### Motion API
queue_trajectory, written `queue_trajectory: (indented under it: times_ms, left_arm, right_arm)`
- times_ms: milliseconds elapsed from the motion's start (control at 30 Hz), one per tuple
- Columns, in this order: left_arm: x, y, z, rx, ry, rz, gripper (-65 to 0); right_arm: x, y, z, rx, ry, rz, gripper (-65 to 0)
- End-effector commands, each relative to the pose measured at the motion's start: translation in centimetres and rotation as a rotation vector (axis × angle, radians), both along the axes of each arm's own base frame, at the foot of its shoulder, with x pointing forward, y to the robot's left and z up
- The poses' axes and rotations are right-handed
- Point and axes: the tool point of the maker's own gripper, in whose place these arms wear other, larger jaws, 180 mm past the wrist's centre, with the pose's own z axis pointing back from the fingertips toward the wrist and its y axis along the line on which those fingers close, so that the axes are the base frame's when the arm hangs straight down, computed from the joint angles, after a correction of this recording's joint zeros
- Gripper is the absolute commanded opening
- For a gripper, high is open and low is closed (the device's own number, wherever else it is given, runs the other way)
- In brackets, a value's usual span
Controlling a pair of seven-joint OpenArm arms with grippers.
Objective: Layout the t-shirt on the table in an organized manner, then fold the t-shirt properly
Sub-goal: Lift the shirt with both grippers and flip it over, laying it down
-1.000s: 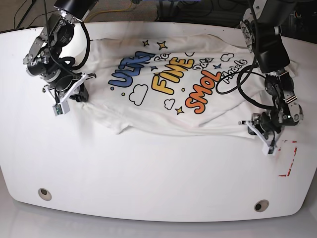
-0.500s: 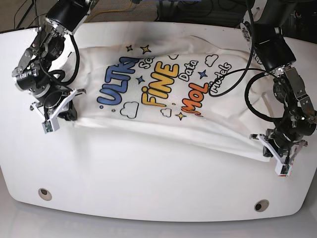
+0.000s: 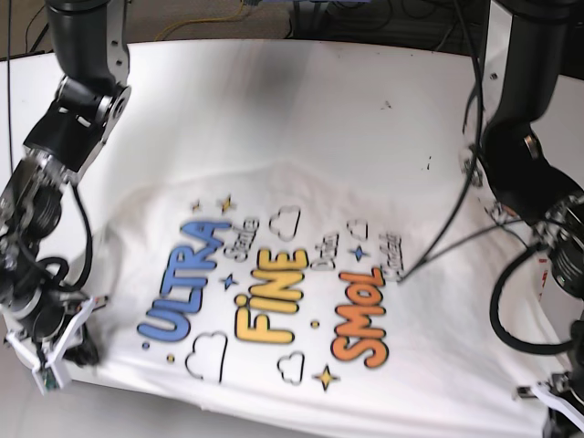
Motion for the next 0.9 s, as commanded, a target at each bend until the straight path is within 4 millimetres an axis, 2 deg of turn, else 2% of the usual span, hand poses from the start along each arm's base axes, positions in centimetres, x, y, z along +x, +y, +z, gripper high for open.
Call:
queue_trajectory:
  times_ms: [0,100,167,200,267,333,400,467,633,700,867]
  left_arm:
    - [-0.5,0.7,6.4,0.005,-0.144,0.025,-65.0]
    - [-0.4,0.0,11.4,0.008,-0.218,-0.002,-65.0]
    - [-0.6,-0.2,13.9,0.008,-0.258,-0.011,-65.0]
    - [-0.8,-0.2,15.3,0.002,-0.281,-0.016,-65.0]
    - [-1.1,-0.4,17.3,-0.006,-0.311,-0.027,-65.0]
    - [-1.1,-1.0,18.4,-0.017,-0.323,-0.048,-65.0]
    - [-0.9,-1.5,18.9,-0.025,-0.324,-0.064,-65.0]
    - [-0.8,-1.8,19.1,-0.029,-0.325,-0.073,-65.0]
    - [-0.7,-1.7,17.1,-0.016,-0.273,-0.06,-65.0]
    - [-0.4,-1.7,15.5,-0.009,-0.25,-0.053,-65.0]
    - [-0.2,-1.6,9.7,0.014,-0.171,-0.032,-65.0]
  right_arm:
    - [1.7,-2.0,6.3,-0.038,-0.107,-0.031,-64.8]
    - [3.1,-3.0,11.5,-0.05,-0.17,-0.038,-64.8]
    - [3.7,-3.2,14.2,-0.058,-0.202,-0.038,-64.8]
    - [3.9,-3.3,16.2,-0.066,-0.225,-0.038,-64.8]
    - [4.0,-3.7,18.8,-0.08,-0.254,-0.042,-64.8]
    - [3.8,-3.9,21.0,-0.094,-0.287,-0.048,-64.8]
    - [3.6,-3.9,22.0,-0.104,-0.304,-0.049,-64.8]
    - [3.5,-3.9,22.4,-0.111,-0.307,-0.051,-64.8]
    - [2.5,-4.9,21.9,-0.153,-0.294,-0.083,-64.8]
    - [2.3,-5.0,19.8,-0.179,-0.257,-0.088,-64.8]
    - [1.1,-5.2,13.7,-0.208,-0.18,-0.093,-64.8]
